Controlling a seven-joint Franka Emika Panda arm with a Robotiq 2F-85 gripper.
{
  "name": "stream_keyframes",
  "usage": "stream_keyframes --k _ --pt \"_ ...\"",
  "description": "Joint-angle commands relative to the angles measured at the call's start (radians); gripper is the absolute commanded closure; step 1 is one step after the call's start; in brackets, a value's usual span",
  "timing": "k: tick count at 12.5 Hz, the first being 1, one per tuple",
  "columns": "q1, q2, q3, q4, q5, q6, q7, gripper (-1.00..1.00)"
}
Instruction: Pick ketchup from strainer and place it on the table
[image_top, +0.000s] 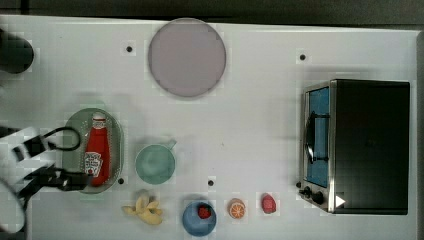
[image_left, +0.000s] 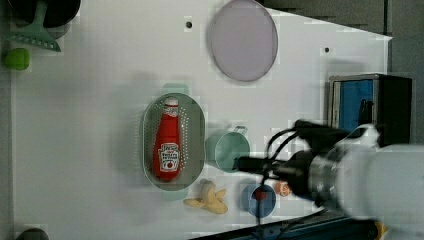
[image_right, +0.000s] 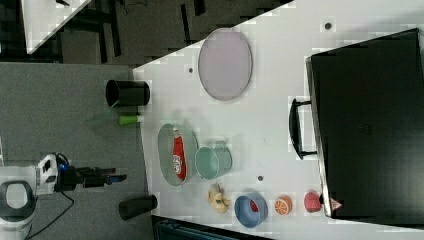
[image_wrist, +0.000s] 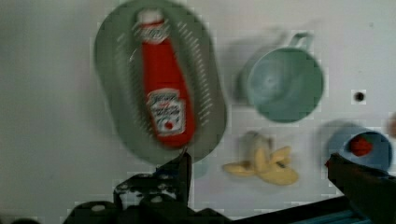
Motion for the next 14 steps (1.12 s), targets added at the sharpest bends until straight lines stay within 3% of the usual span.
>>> stream_keyframes --k 1,5,8,14 --pt "-0.006 0.012 0.040 -0.055 -0.002 0.087 0.050 -1.00" --pt "-0.005 0.083 0.085 -0.237 -0.015 0.384 0.050 -1.00" --pt "-0.004 0.157 0.081 -0.341 -0.114 0.590 0.050 -1.00" --pt "-0.003 0.369 0.054 -0.366 -0.283 0.770 0.053 -1.00"
